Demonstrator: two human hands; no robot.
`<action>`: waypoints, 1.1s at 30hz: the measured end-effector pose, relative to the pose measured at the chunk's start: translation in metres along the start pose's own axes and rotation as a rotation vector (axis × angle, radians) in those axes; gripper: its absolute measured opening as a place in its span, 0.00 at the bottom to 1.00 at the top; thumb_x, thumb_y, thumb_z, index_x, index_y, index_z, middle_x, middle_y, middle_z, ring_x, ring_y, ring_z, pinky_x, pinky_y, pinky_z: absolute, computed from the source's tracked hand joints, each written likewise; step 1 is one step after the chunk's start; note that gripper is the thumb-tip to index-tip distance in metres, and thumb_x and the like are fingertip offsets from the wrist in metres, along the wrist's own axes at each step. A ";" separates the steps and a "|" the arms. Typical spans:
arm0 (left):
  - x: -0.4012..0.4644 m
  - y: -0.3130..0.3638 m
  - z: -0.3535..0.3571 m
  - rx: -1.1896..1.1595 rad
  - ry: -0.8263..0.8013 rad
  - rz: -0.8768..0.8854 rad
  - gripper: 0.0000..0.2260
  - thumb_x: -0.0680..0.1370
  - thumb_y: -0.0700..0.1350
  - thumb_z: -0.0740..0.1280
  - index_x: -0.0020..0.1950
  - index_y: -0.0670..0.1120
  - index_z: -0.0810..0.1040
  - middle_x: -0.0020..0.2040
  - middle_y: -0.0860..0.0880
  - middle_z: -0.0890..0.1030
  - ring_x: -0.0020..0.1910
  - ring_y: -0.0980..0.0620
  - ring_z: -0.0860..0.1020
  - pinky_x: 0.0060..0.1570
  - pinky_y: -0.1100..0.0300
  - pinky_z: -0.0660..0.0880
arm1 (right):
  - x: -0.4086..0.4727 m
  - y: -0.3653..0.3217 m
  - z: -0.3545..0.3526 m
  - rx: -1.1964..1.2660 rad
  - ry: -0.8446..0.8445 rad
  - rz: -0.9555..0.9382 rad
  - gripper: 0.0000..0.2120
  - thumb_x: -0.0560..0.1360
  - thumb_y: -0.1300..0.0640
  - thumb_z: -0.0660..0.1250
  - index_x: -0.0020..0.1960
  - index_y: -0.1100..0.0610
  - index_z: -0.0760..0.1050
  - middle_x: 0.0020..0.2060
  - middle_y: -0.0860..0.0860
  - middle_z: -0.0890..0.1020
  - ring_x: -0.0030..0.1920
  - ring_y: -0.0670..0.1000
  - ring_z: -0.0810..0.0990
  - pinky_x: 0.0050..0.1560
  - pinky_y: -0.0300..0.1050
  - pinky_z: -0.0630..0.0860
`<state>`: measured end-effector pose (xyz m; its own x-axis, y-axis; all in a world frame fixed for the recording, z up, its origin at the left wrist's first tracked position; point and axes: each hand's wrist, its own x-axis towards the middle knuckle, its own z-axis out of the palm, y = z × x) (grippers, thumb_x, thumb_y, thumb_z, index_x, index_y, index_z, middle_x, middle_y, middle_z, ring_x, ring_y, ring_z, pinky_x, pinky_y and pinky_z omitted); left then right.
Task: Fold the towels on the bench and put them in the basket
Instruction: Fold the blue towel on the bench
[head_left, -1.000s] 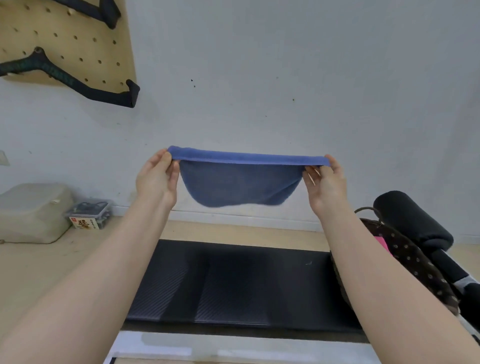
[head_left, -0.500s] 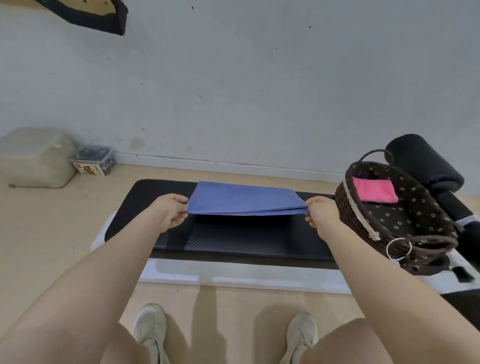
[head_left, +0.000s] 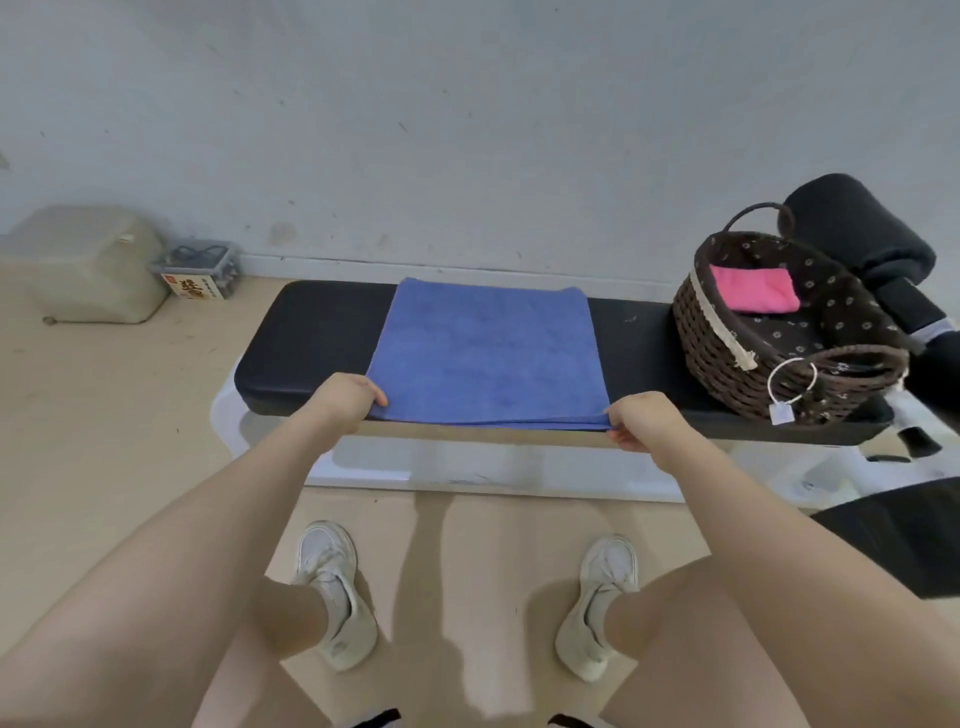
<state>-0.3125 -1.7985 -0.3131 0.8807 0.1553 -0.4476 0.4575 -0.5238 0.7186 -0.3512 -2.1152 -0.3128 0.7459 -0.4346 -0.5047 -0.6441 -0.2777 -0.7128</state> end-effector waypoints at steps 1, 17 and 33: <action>-0.002 -0.006 0.002 -0.024 -0.007 -0.037 0.06 0.78 0.35 0.61 0.47 0.38 0.78 0.38 0.46 0.70 0.31 0.50 0.65 0.31 0.62 0.66 | -0.004 0.007 0.000 0.003 -0.002 -0.001 0.06 0.70 0.70 0.58 0.41 0.63 0.73 0.29 0.57 0.73 0.28 0.51 0.71 0.32 0.41 0.70; -0.022 -0.014 -0.010 0.232 0.011 0.391 0.06 0.75 0.37 0.67 0.50 0.43 0.81 0.50 0.44 0.81 0.48 0.46 0.77 0.47 0.55 0.73 | -0.026 0.011 -0.018 0.306 0.091 -0.296 0.07 0.72 0.67 0.67 0.43 0.56 0.80 0.37 0.50 0.80 0.43 0.50 0.77 0.53 0.47 0.75; -0.014 0.002 -0.016 -0.066 -0.127 0.497 0.08 0.78 0.39 0.62 0.41 0.43 0.78 0.39 0.45 0.77 0.39 0.51 0.73 0.43 0.57 0.69 | -0.001 -0.008 -0.017 0.273 0.123 -0.568 0.07 0.68 0.61 0.54 0.34 0.63 0.65 0.30 0.53 0.64 0.33 0.49 0.61 0.34 0.44 0.56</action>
<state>-0.3216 -1.7887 -0.2968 0.9736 -0.2043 -0.1015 -0.0024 -0.4541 0.8910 -0.3496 -2.1278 -0.2986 0.9229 -0.3834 0.0361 -0.0758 -0.2728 -0.9591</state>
